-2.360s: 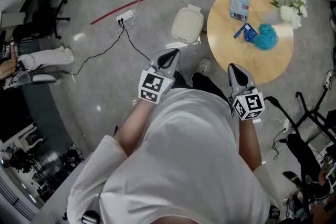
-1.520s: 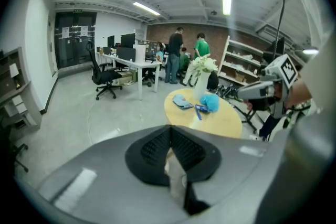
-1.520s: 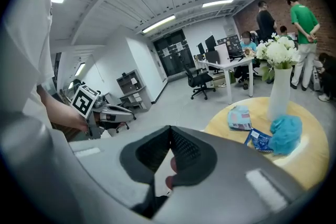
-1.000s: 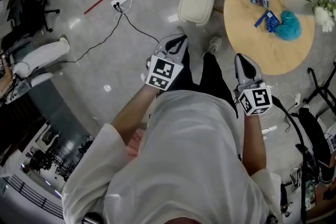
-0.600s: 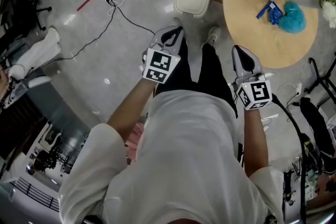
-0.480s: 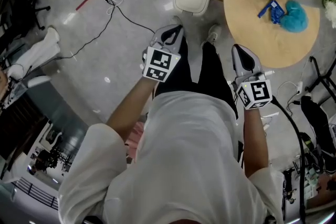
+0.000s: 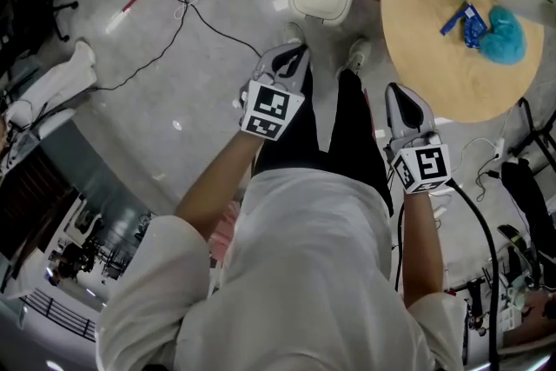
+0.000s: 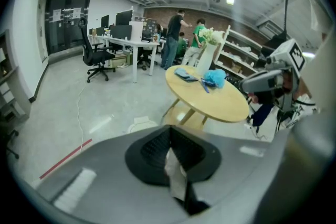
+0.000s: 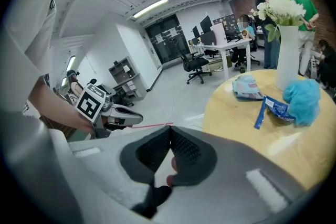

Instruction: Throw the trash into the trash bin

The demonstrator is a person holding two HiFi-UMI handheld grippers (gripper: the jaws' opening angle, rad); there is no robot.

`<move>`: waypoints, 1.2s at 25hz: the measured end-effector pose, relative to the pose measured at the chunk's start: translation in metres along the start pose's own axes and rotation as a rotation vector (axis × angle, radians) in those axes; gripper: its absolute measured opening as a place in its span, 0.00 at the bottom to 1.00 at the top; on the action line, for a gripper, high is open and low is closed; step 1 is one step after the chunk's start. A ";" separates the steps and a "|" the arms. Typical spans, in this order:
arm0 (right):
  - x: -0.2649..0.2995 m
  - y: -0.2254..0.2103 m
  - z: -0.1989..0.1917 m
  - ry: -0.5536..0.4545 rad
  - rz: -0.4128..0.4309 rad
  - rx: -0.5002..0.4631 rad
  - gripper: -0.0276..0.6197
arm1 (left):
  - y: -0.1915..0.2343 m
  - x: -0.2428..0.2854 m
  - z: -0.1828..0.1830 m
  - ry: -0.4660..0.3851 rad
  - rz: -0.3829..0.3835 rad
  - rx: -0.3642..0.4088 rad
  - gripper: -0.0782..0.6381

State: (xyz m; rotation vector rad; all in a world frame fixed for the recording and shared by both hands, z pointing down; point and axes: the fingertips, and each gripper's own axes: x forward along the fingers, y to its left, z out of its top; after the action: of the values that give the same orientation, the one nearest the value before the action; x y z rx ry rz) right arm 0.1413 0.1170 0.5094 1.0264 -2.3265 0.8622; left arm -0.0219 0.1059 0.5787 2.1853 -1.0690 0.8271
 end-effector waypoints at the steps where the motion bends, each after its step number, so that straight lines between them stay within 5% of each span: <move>1: 0.002 0.000 -0.004 0.005 0.000 0.003 0.04 | 0.001 0.003 -0.004 0.002 -0.001 -0.001 0.12; 30: 0.076 -0.028 -0.083 0.043 -0.032 0.075 0.04 | 0.034 0.109 -0.119 0.106 0.028 -0.058 0.12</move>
State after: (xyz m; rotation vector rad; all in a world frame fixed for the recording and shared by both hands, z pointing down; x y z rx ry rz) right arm 0.1283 0.1228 0.6248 1.0621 -2.2515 0.9558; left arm -0.0300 0.1205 0.7427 2.0591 -1.0604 0.9021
